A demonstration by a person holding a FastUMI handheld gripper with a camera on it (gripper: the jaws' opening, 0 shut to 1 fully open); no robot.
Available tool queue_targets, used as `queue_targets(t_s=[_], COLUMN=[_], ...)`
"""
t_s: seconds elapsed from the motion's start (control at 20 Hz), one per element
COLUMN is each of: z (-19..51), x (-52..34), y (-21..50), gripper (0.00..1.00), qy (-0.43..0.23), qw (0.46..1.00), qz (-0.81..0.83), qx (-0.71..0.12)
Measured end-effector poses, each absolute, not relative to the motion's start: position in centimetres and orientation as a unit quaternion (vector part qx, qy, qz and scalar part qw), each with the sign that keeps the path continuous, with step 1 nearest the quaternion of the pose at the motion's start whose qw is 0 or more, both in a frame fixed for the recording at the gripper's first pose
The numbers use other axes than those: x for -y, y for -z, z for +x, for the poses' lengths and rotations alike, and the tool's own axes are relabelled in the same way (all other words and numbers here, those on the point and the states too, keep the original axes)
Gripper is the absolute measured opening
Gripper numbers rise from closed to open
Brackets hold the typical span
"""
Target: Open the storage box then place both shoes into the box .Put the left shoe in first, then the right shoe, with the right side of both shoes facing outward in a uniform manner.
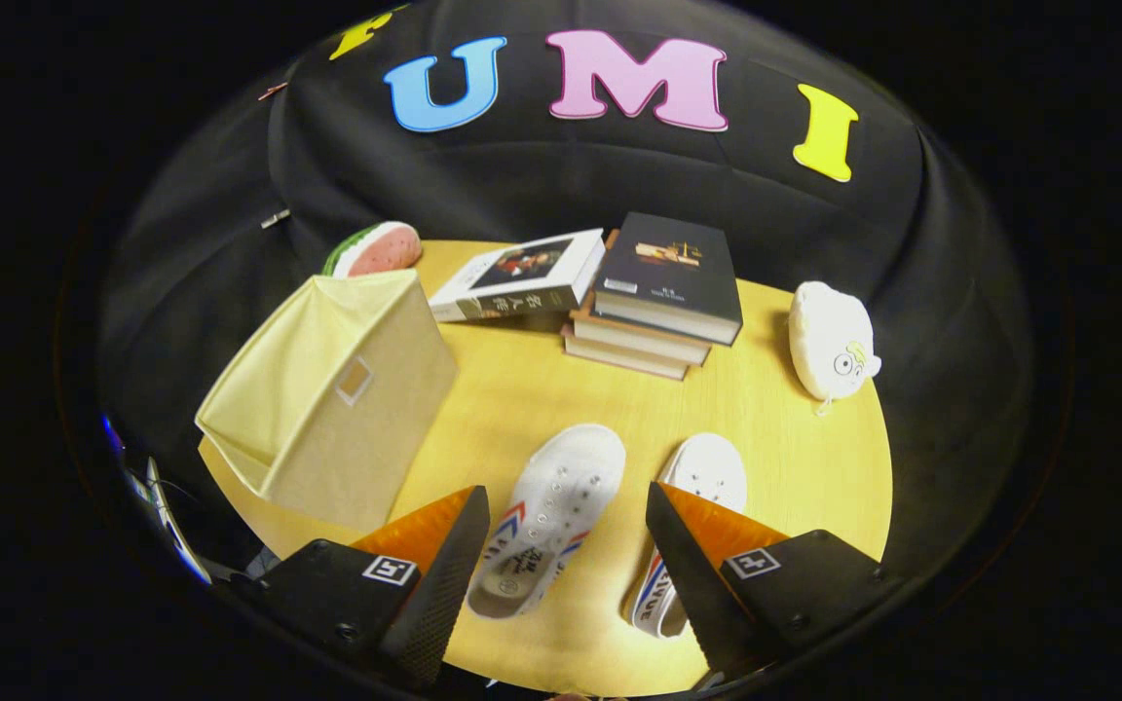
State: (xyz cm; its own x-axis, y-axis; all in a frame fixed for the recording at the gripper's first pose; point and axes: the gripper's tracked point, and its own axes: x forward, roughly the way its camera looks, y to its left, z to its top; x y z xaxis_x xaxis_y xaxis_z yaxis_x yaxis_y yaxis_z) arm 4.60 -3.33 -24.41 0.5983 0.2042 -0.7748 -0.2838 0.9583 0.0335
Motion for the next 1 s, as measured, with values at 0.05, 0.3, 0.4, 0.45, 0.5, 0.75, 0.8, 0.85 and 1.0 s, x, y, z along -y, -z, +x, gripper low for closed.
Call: queue_targets(t_s=[0.05,0.3,0.4,0.45,0.5,0.75,0.8,0.85,1.0], z=[4.0,2.6,2.8,3.1,3.5,4.3,4.3,4.2,3.9], x=[3.9,5.1,4.7,4.4,4.3,4.3,3.9,3.5,2.2], y=[25.6,30.2,31.5,32.1,32.7,35.3,35.8,36.2,36.3], gripper=[0.99,0.99,0.99,0.99,0.99,0.90,0.89,0.84,0.65], qy=[-0.133,-0.124,-0.120,-0.118,-0.114,-0.109,-0.111,-0.114,-0.114], qw=[0.887,0.864,0.857,0.854,0.852,0.834,0.829,0.824,0.803], qz=[-0.044,-0.031,-0.005,0.014,0.024,0.042,0.052,0.064,0.120], qx=[-0.441,-0.488,-0.501,-0.506,-0.510,-0.539,-0.545,-0.551,-0.573])
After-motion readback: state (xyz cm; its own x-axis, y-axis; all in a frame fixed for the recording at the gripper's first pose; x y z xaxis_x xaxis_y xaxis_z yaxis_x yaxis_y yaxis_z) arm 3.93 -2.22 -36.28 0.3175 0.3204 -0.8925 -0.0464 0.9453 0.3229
